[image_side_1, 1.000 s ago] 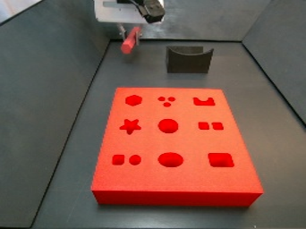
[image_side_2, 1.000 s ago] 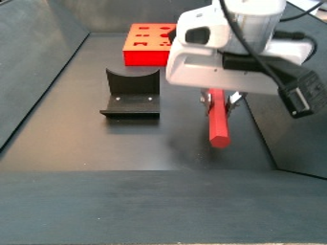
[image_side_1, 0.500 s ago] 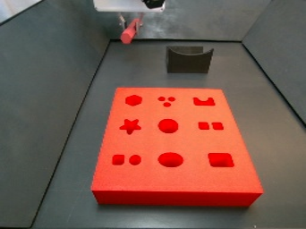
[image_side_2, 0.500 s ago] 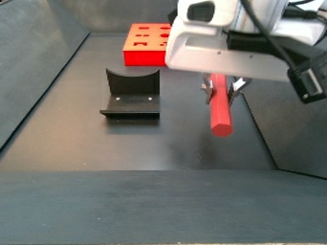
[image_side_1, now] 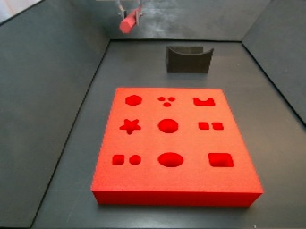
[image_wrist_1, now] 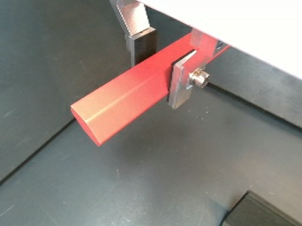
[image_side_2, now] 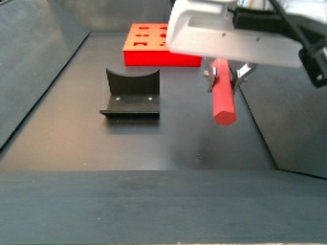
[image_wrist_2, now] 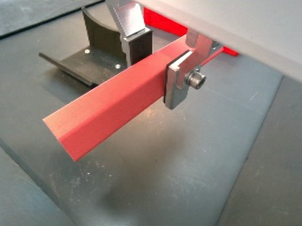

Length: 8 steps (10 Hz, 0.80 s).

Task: Pick up the hexagon object. Move up. Place the hexagon object on the fixture. Regrasp the hexagon object. Move to above the board. Insert the hexagon object.
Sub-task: Place the hexagon object on the fixture.

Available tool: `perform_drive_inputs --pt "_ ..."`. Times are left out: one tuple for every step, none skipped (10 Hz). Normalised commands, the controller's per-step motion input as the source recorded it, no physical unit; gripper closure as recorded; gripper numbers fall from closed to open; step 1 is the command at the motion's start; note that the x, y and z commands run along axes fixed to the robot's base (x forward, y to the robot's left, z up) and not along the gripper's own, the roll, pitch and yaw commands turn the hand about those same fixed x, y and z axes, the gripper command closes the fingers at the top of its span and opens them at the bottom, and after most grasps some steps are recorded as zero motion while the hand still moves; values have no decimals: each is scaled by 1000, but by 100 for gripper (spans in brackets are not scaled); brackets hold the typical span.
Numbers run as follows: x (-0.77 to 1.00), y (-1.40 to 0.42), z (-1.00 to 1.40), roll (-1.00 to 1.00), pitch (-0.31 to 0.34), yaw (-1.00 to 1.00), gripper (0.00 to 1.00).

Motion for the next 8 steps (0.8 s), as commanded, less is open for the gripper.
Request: perform_drive_inputs --pt "-32 -9 1000 123 125 23 100" --pt "-34 -8 1000 116 115 22 100" --pt "-34 -9 1000 107 108 19 100" --pt "-33 -7 954 103 100 18 100" --pt "-31 -5 846 99 100 17 100" --pt "-25 -2 702 108 105 22 100" --pt "-21 -5 629 107 108 23 100" --pt "-16 3 481 105 113 21 100"
